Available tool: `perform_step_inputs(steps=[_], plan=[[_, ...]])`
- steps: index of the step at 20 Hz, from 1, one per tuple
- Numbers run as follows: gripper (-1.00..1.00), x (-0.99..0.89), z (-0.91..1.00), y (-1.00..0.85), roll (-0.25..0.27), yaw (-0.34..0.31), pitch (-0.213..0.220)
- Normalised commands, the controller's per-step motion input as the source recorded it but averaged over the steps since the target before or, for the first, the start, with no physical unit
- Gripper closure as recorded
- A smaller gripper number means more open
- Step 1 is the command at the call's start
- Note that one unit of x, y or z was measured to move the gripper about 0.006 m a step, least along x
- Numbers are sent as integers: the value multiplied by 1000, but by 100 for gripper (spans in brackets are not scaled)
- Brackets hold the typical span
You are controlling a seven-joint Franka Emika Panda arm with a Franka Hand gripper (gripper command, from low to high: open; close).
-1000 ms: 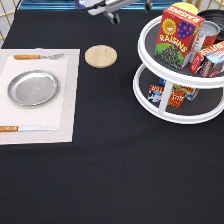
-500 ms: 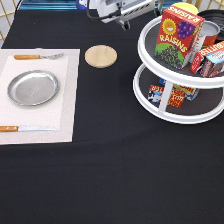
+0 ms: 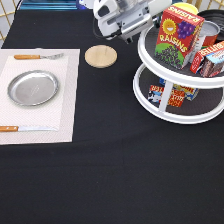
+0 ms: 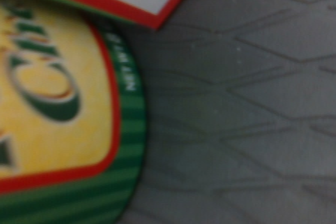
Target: Pick up the bowl from the lazy Susan and put bowl on the plate
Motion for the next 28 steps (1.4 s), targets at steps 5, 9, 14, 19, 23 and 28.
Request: perform_step_inputs(steps=[5, 9, 14, 19, 23, 28], plan=[[-100, 224, -178, -53, 59, -1, -18], [-100, 403, -145, -189, 28, -1, -33], [-100, 605, -10, -197, 8, 2, -53], [-100, 682, -2, -107, 0, 44, -90], [-100, 716, -2, -16, 0, 71, -90], [-100, 677, 0, 10, 0, 82, -89]])
